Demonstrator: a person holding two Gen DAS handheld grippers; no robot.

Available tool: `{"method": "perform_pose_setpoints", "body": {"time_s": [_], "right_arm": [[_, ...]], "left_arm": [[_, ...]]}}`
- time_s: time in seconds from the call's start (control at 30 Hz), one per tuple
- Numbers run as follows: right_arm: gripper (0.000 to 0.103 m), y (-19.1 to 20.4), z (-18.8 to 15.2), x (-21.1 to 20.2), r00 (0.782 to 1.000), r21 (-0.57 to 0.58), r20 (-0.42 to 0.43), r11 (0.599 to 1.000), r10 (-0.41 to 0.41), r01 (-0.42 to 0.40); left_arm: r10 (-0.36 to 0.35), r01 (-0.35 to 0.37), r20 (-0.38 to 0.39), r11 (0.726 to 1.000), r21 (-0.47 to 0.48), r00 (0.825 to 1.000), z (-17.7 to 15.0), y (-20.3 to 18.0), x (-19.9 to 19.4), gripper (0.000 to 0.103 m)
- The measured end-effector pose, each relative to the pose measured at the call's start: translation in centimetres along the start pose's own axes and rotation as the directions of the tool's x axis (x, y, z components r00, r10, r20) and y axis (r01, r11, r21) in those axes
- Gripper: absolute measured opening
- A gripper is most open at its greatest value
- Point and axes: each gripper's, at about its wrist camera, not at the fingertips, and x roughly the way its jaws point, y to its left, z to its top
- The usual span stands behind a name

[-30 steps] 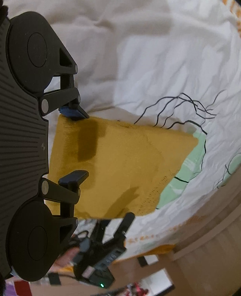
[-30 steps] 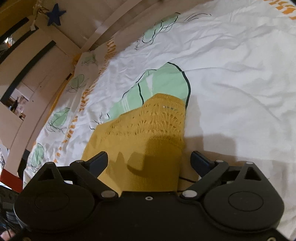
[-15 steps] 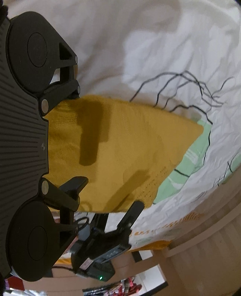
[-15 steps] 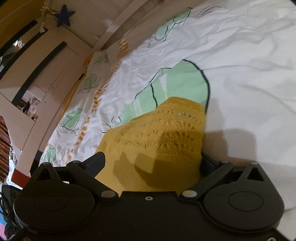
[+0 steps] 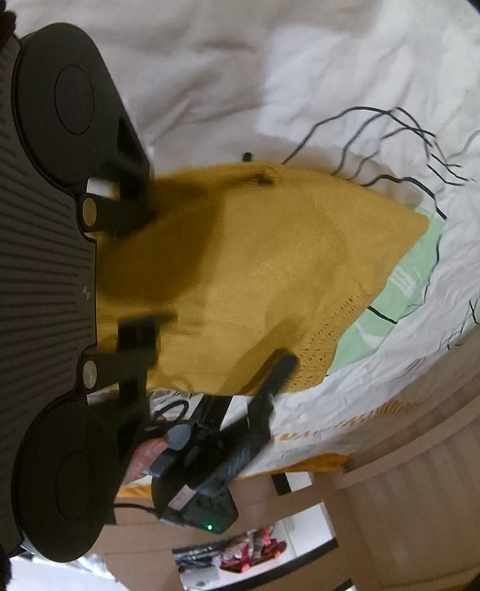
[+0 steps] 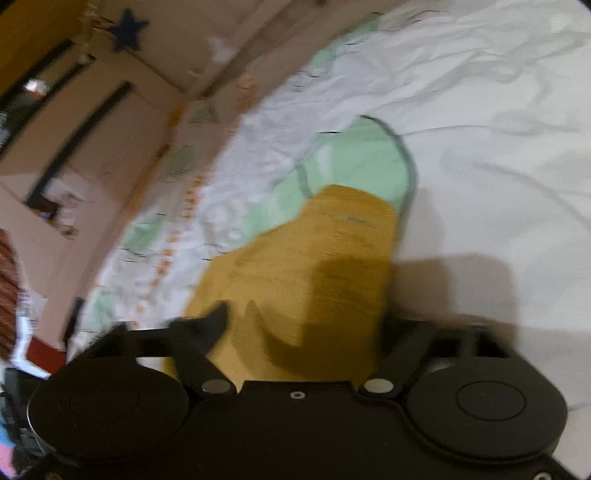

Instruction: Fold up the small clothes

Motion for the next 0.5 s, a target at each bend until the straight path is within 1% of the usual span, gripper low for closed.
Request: {"method": "perform_pose_setpoints", "body": {"time_s": [0.03, 0.07, 0.13, 0.3, 0.5], "right_arm": [[0.053, 0.0, 0.1, -0.2, 0.999, 0.002, -0.011, 0.999, -0.032, 0.032], [0.050, -0.1, 0.1, -0.4, 0.999, 0.017, -0.013, 0.999, -0.030, 0.030], [0.048, 0.2, 0.0, -1.4, 1.000, 0.031, -0.008, 0.999, -0.023, 0.023], [0.047, 1.9, -0.9, -4.4, 0.999, 0.016, -0.018, 0.999, -0.032, 0.032], [0.047, 2.6, -4.4, -8.6, 0.997, 0.020, -0.063, 0.999, -0.039, 0.041]], "left_arm": [[-0.009, 0.009, 0.000, 1.000, -0.001, 1.000, -0.1, 0.0, -0.1, 0.013], [-0.005, 0.005, 0.002, 1.000, 0.017, 1.000, -0.2, -0.3, -0.1, 0.013], [-0.007, 0.006, 0.014, 0.998, 0.062, 1.000, -0.6, -1.1, -0.6, 0.013], [-0.065, 0.066, -0.010, 0.994, 0.084, 0.998, -2.5, -2.2, -1.8, 0.012], [-0.116, 0.120, -0.045, 0.988, 0.092, 0.992, -6.9, -3.5, -3.5, 0.012]]}}
